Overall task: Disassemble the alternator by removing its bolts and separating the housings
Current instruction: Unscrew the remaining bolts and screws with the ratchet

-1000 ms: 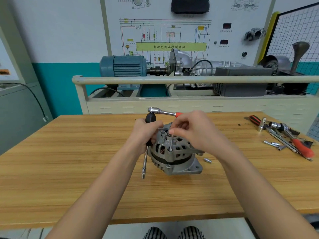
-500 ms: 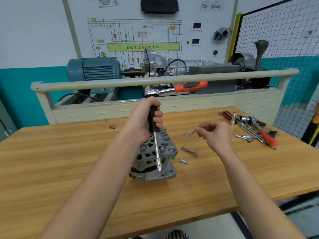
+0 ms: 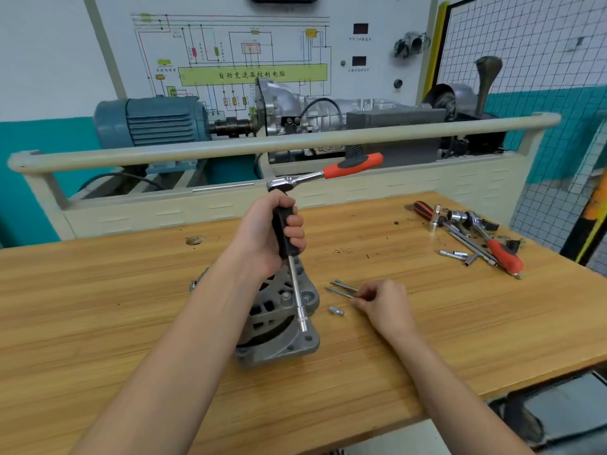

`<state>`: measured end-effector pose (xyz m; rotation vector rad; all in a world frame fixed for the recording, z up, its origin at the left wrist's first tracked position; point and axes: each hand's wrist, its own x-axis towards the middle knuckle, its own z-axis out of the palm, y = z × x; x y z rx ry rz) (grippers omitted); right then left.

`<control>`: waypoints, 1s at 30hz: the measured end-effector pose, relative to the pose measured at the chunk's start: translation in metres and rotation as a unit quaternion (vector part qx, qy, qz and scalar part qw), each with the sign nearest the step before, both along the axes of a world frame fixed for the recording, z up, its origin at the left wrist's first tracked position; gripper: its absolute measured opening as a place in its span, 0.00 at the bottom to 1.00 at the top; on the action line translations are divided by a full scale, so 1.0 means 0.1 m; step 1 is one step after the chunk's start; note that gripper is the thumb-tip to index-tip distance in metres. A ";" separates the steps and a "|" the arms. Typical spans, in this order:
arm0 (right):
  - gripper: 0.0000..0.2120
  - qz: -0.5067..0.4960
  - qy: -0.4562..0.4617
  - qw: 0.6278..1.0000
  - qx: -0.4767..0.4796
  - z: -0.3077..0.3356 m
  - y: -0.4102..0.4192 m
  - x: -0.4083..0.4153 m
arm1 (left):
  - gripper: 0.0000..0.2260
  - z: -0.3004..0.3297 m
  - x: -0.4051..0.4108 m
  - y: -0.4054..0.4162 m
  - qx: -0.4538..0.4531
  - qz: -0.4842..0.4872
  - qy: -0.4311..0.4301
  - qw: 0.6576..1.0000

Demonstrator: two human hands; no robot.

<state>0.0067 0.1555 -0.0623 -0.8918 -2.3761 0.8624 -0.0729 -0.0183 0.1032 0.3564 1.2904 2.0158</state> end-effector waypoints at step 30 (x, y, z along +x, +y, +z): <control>0.22 0.317 -0.018 0.924 0.213 1.12 -1.65 -0.23 | 0.06 0.17 -0.20 -1.38 0.045 0.273 0.120 0.954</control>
